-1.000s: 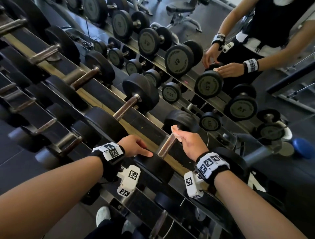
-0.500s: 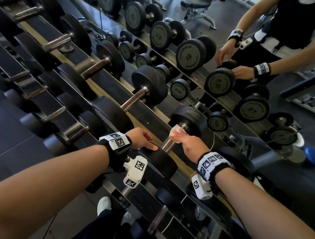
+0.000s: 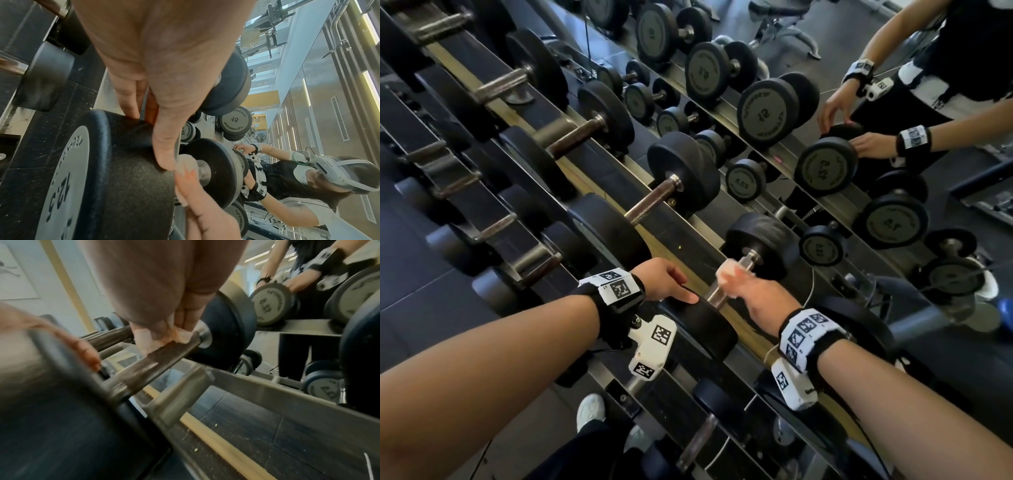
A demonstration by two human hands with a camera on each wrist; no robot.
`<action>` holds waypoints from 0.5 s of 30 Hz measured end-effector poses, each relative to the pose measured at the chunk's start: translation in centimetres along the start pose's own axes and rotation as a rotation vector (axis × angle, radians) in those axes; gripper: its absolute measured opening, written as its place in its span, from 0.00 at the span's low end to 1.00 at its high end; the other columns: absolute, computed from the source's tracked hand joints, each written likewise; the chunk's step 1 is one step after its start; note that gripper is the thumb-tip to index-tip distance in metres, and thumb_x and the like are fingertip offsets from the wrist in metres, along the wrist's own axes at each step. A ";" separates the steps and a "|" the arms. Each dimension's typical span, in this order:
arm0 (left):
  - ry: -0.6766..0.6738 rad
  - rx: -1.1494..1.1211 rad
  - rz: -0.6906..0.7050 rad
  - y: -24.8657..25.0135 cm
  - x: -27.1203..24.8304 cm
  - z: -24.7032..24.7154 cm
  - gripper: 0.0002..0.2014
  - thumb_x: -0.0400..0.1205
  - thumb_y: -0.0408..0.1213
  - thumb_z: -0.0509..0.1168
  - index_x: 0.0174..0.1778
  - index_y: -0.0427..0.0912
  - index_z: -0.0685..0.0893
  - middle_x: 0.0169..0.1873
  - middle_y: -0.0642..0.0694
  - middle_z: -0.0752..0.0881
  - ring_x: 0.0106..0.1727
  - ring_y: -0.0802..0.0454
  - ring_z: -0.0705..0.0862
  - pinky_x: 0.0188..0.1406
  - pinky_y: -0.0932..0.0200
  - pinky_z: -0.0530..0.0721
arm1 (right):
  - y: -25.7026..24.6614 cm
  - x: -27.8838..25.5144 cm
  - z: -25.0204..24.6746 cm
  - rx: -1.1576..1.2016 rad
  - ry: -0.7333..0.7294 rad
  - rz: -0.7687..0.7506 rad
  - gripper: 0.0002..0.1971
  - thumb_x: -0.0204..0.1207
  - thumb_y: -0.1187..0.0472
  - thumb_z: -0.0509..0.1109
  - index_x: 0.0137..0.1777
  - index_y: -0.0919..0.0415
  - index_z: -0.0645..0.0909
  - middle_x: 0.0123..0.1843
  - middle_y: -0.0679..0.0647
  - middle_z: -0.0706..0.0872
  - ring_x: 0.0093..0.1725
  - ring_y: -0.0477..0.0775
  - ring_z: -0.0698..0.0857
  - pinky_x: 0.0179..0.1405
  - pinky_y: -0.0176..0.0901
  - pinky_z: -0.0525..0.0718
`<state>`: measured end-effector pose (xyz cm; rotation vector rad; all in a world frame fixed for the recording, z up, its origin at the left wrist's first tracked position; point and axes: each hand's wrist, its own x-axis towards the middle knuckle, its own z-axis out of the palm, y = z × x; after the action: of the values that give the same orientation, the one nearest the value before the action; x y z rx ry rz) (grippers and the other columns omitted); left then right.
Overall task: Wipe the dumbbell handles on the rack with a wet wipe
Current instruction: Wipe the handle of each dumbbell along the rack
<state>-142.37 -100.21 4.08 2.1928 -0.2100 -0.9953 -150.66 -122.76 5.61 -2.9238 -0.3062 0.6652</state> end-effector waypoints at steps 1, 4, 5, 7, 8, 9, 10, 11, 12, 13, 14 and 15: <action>0.002 -0.003 0.001 0.0 0.0 0.0 0.25 0.65 0.51 0.83 0.56 0.50 0.87 0.50 0.54 0.87 0.51 0.58 0.84 0.47 0.63 0.78 | -0.2 -0.5 0.4 0.039 -0.027 -0.019 0.35 0.79 0.75 0.60 0.84 0.48 0.65 0.86 0.54 0.63 0.80 0.55 0.73 0.80 0.52 0.70; 0.000 -0.014 -0.002 -0.1 0.0 0.1 0.24 0.65 0.50 0.83 0.55 0.51 0.87 0.51 0.53 0.87 0.51 0.57 0.83 0.50 0.62 0.79 | 0.6 -0.3 -1.0 0.136 -0.044 0.025 0.24 0.82 0.61 0.66 0.77 0.45 0.76 0.81 0.56 0.73 0.75 0.59 0.77 0.77 0.54 0.73; 0.000 -0.017 -0.004 -0.1 0.0 0.0 0.24 0.65 0.50 0.83 0.55 0.51 0.87 0.51 0.53 0.87 0.52 0.57 0.83 0.51 0.61 0.79 | 1.2 0.2 -1.6 0.109 -0.028 0.020 0.23 0.82 0.63 0.65 0.77 0.48 0.77 0.79 0.55 0.75 0.75 0.61 0.78 0.75 0.55 0.75; 0.001 -0.018 -0.008 -0.2 0.0 0.0 0.23 0.65 0.51 0.83 0.54 0.52 0.87 0.50 0.54 0.87 0.53 0.56 0.83 0.52 0.61 0.78 | 2.1 1.0 -2.9 0.039 0.020 0.054 0.25 0.83 0.70 0.60 0.78 0.53 0.76 0.82 0.53 0.71 0.77 0.62 0.75 0.74 0.58 0.75; 0.001 -0.018 -0.009 -0.1 0.0 0.0 0.23 0.65 0.51 0.83 0.54 0.52 0.87 0.50 0.54 0.87 0.53 0.56 0.83 0.52 0.60 0.78 | 2.2 1.2 -3.2 0.019 0.025 0.069 0.25 0.83 0.71 0.59 0.79 0.54 0.75 0.83 0.52 0.68 0.79 0.61 0.72 0.76 0.59 0.74; 0.002 -0.018 -0.010 -0.2 0.0 0.0 0.23 0.65 0.51 0.83 0.53 0.53 0.87 0.50 0.54 0.86 0.53 0.56 0.83 0.52 0.60 0.78 | 1.9 1.1 -3.1 0.004 0.013 0.070 0.26 0.83 0.71 0.58 0.80 0.55 0.74 0.84 0.52 0.67 0.80 0.61 0.71 0.77 0.60 0.73; 0.003 -0.017 -0.011 -0.2 0.0 0.0 0.23 0.65 0.51 0.83 0.53 0.53 0.86 0.50 0.54 0.86 0.53 0.56 0.83 0.53 0.60 0.79 | 1.3 0.9 -2.7 -0.005 -0.002 0.033 0.26 0.83 0.72 0.58 0.80 0.56 0.74 0.84 0.54 0.67 0.80 0.62 0.71 0.77 0.60 0.73; 0.004 -0.017 -0.012 -0.2 -0.1 0.0 0.23 0.65 0.51 0.83 0.53 0.53 0.86 0.50 0.54 0.86 0.53 0.56 0.83 0.52 0.60 0.79 | 0.5 0.5 -2.2 0.016 -0.021 -0.017 0.26 0.82 0.72 0.59 0.79 0.56 0.74 0.82 0.56 0.71 0.77 0.62 0.75 0.75 0.60 0.75; 0.005 -0.017 -0.011 -0.2 -0.1 0.1 0.23 0.65 0.51 0.83 0.54 0.52 0.87 0.50 0.54 0.87 0.52 0.57 0.83 0.51 0.61 0.79 | -0.2 0.2 -1.5 0.037 -0.034 -0.070 0.26 0.82 0.72 0.59 0.78 0.54 0.75 0.77 0.57 0.76 0.72 0.61 0.80 0.72 0.58 0.78; 0.005 -0.016 -0.010 -0.2 -0.1 0.1 0.24 0.65 0.51 0.83 0.55 0.52 0.86 0.50 0.54 0.86 0.52 0.57 0.83 0.50 0.61 0.78 | -0.7 -0.3 -0.9 0.066 -0.033 -0.113 0.25 0.82 0.71 0.60 0.76 0.50 0.74 0.72 0.55 0.81 0.67 0.59 0.84 0.71 0.53 0.80; 0.005 -0.016 -0.008 -0.2 -0.2 0.2 0.24 0.65 0.52 0.82 0.55 0.52 0.86 0.50 0.54 0.86 0.52 0.57 0.83 0.48 0.62 0.78 | -1.1 -0.6 -0.7 0.098 -0.035 -0.137 0.25 0.83 0.70 0.60 0.75 0.47 0.75 0.69 0.53 0.83 0.64 0.56 0.85 0.70 0.47 0.80; 0.004 -0.018 -0.007 -0.2 -0.2 0.1 0.24 0.65 0.52 0.82 0.56 0.53 0.86 0.50 0.54 0.86 0.51 0.58 0.83 0.47 0.62 0.77 | -1.2 -0.4 -0.7 0.109 -0.038 -0.153 0.24 0.84 0.69 0.60 0.76 0.47 0.76 0.70 0.53 0.82 0.66 0.56 0.84 0.71 0.43 0.78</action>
<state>-142.65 -100.03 4.01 2.1809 -0.1904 -0.9926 -150.91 -121.77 6.63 -2.7538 -0.4766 0.6917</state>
